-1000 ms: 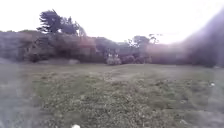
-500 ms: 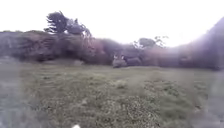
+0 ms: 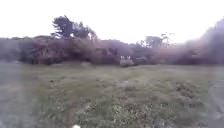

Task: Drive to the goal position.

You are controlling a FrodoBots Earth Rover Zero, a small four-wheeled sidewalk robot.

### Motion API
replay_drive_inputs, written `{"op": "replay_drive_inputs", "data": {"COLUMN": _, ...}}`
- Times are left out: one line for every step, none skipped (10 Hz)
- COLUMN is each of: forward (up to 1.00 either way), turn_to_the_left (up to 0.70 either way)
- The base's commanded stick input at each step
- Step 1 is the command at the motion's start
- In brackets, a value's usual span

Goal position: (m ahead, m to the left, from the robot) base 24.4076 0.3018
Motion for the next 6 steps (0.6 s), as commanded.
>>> {"op": "replay_drive_inputs", "data": {"forward": 0.45, "turn_to_the_left": 0.27}}
{"op": "replay_drive_inputs", "data": {"forward": 0.45, "turn_to_the_left": 0.27}}
{"op": "replay_drive_inputs", "data": {"forward": 0.45, "turn_to_the_left": 0.27}}
{"op": "replay_drive_inputs", "data": {"forward": 0.45, "turn_to_the_left": 0.27}}
{"op": "replay_drive_inputs", "data": {"forward": 0.45, "turn_to_the_left": 0.27}}
{"op": "replay_drive_inputs", "data": {"forward": 0.45, "turn_to_the_left": 0.27}}
